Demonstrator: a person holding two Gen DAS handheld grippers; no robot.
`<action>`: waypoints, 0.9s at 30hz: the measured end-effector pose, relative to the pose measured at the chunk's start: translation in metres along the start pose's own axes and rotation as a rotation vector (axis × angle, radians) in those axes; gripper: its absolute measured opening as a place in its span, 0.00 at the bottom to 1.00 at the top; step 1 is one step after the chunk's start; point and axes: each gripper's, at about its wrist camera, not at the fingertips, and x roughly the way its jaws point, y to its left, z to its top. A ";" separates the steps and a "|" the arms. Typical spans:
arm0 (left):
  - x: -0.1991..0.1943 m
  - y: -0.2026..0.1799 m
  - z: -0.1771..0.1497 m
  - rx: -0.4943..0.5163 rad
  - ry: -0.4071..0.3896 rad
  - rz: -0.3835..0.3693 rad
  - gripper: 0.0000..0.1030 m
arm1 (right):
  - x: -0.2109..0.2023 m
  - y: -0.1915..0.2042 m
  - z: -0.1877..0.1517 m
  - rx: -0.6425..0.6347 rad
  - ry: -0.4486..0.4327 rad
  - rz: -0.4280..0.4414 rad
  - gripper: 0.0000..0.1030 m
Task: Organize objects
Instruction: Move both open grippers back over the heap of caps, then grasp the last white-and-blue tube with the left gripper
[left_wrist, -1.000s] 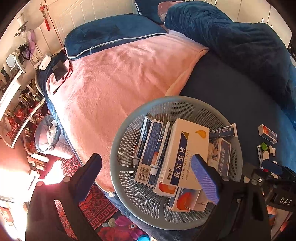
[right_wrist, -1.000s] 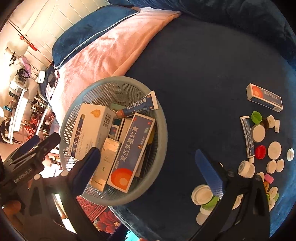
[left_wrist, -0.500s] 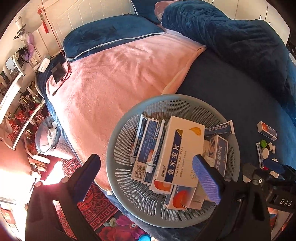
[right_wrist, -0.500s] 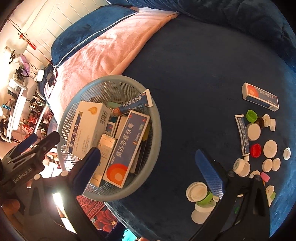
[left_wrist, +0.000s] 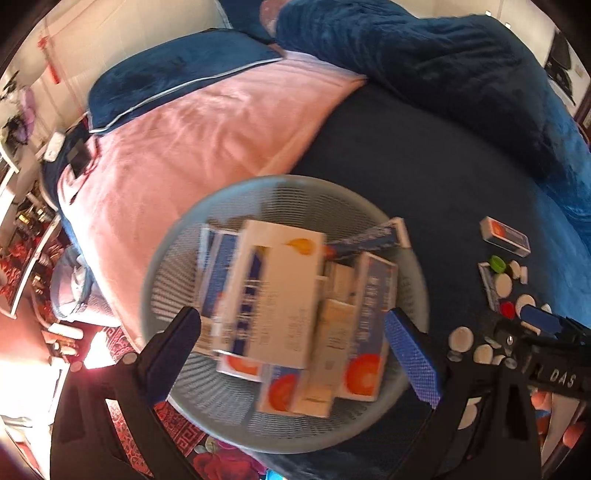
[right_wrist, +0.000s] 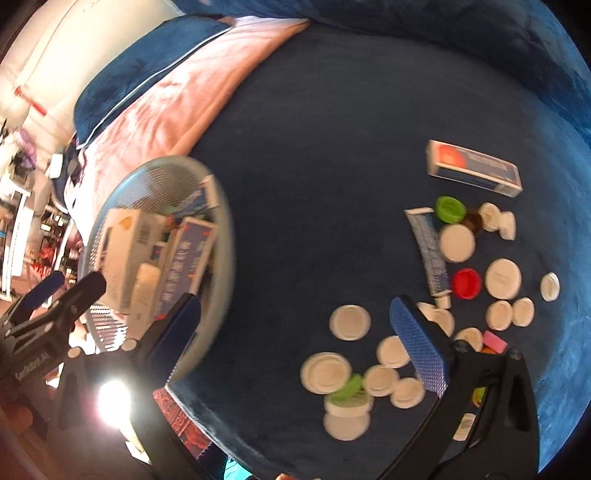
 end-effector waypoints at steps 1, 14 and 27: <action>0.001 -0.007 0.000 0.009 0.002 -0.007 0.97 | -0.001 -0.009 0.000 0.017 -0.001 -0.002 1.00; 0.026 -0.127 -0.008 0.167 0.054 -0.145 0.97 | -0.023 -0.134 -0.011 0.227 -0.029 -0.078 1.00; 0.086 -0.207 -0.009 0.183 0.163 -0.204 0.92 | -0.026 -0.212 -0.025 0.377 -0.050 -0.134 1.00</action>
